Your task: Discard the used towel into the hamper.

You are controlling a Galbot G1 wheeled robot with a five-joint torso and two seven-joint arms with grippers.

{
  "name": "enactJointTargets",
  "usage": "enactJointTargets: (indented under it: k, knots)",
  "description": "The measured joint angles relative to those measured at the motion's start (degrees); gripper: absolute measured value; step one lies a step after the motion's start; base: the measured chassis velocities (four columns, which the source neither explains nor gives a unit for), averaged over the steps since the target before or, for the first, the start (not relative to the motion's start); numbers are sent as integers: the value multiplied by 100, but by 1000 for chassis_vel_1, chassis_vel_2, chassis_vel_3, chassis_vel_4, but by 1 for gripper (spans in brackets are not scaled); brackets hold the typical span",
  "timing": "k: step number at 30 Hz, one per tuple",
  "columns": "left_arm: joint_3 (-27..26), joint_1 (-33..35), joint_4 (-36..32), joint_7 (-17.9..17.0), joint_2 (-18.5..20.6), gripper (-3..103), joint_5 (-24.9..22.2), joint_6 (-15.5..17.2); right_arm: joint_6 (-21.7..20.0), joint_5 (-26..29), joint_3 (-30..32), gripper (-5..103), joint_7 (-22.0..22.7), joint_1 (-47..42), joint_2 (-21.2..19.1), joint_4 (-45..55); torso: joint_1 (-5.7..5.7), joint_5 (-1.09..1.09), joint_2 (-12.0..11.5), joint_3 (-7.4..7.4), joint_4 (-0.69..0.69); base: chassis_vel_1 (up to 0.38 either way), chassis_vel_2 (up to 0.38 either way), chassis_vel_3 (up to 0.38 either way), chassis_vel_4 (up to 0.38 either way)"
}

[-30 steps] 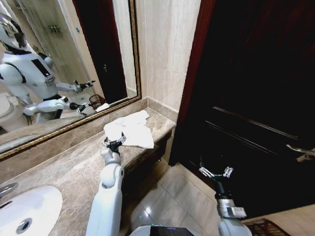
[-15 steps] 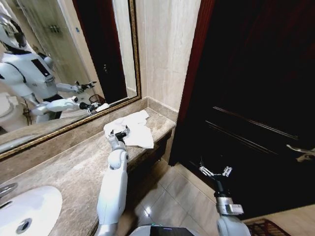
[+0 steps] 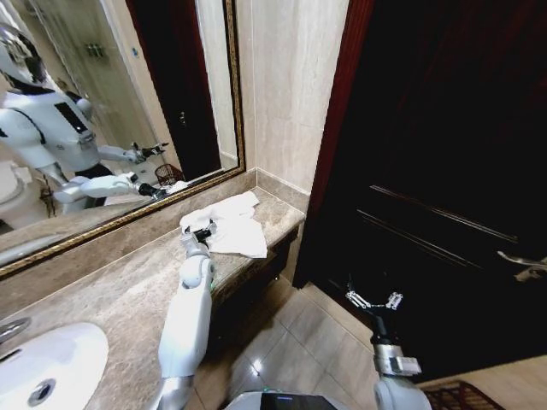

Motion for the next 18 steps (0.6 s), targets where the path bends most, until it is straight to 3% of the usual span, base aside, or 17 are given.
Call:
enactJointTargets:
  k: [4,6,7,11,13,18]
  knots:
    - [-30,76,-60,106,69,68,-73,-26,33,5,2,100,-5,-16,2,0,0,0,0,0,0,0,0,0,0]
    - [-46,147,-114,189,136,56,-113,-73,46,1,-19,100,-9,-18,27,6,0,1,0,0,1,0,0,0,0]
    - [-46,147,-114,189,136,56,-113,-73,46,1,-19,100,-9,-18,27,6,0,1,0,0,1,0,0,0,0]
    - [-49,230,-176,248,247,34,-190,-155,93,-23,-44,100,-14,-41,65,13,-1,1,0,0,1,0,0,0,0]
    - [-46,246,-193,254,265,34,-200,-175,105,-23,-43,100,-16,-50,71,14,-1,1,0,0,0,0,0,0,0]
    - [-33,300,-244,260,315,14,-221,-237,156,-27,-31,100,-23,-87,89,23,-1,0,0,0,0,0,0,0,0]
